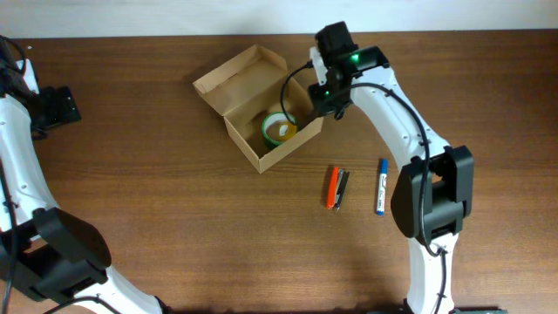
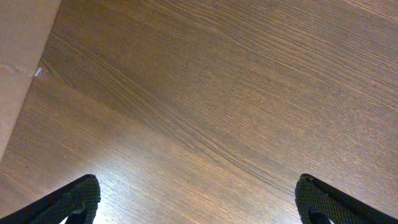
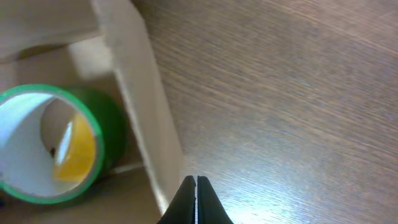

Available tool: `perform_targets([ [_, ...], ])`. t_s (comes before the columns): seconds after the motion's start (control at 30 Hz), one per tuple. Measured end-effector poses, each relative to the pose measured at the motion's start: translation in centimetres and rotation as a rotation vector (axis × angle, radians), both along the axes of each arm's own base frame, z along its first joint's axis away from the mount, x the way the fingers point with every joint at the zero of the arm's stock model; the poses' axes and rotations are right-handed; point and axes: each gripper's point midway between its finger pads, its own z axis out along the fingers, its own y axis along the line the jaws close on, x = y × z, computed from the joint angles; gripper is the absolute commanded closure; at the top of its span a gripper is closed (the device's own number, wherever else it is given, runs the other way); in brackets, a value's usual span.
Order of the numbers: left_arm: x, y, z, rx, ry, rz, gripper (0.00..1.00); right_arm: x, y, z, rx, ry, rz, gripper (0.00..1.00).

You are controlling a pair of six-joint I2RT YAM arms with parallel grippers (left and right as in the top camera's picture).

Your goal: Pack container

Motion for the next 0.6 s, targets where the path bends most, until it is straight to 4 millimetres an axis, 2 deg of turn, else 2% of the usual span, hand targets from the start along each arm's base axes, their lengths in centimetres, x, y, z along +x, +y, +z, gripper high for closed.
perform_targets([
  [0.3, 0.0, 0.0, 0.0, 0.000, 0.000, 0.000, 0.00, -3.2, -0.3, -4.2, -0.038, 0.120, 0.013, 0.96],
  [0.6, 0.0, 0.0, 0.0, 0.000, 0.000, 0.000, 0.00, -4.6, 3.2, -4.2, -0.043, 0.120, 0.092, 0.96],
])
